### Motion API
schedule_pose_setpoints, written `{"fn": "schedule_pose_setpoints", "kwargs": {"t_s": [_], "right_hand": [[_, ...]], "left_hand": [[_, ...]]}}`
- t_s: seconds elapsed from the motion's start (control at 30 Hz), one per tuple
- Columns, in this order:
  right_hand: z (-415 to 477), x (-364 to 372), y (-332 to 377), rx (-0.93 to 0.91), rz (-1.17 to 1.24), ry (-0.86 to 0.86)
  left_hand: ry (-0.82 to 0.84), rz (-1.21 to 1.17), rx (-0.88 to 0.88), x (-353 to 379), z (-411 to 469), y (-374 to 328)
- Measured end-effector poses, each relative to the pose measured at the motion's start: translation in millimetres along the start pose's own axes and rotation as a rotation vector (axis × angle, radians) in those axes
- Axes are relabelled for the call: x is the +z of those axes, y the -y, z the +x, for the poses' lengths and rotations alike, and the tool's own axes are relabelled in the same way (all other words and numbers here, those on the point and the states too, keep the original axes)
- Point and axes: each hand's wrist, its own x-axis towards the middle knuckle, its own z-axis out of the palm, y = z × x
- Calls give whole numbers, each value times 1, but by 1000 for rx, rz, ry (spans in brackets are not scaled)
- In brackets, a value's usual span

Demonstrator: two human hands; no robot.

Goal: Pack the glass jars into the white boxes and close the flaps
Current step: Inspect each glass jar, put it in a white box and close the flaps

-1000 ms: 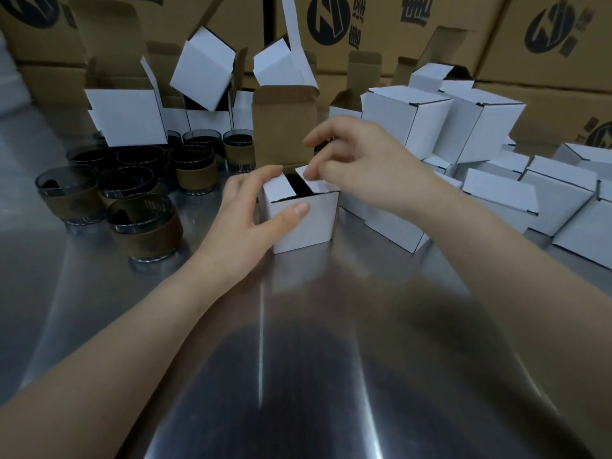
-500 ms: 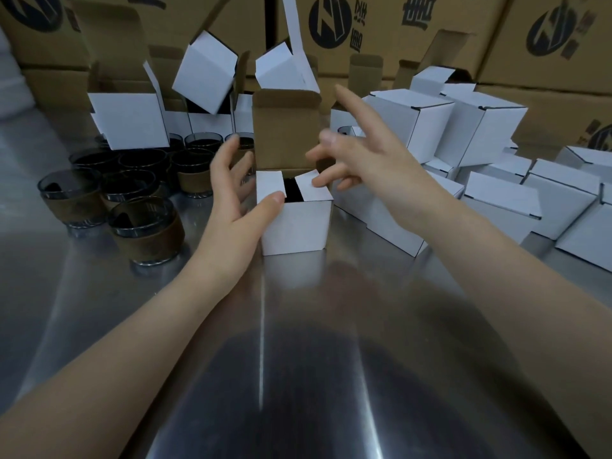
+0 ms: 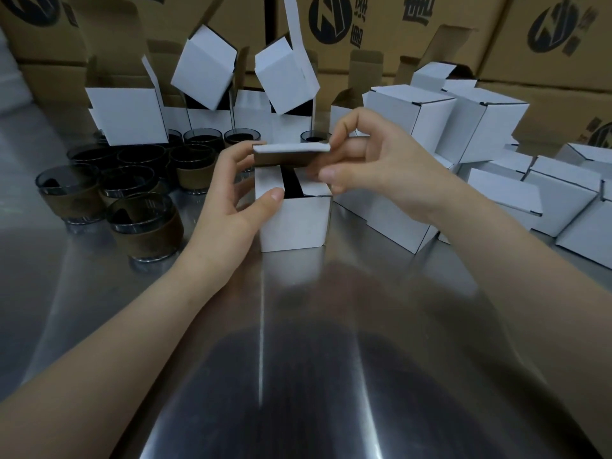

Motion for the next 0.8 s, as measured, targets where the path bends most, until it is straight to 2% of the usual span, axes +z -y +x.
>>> {"fn": "schedule_pose_setpoints", "kwargs": {"t_s": [0.07, 0.23, 0.6, 0.8], "right_hand": [[0, 0, -3, 1, -54, 30], [4, 7, -10, 43, -212, -98], [6, 20, -18, 136, -121, -266], [7, 22, -15, 237, -5, -199]], "left_hand": [[-2, 10, -4, -1, 0, 0], [16, 35, -13, -2, 1, 1], [34, 81, 41, -1, 1, -2], [75, 78, 89, -1, 2, -4]]}}
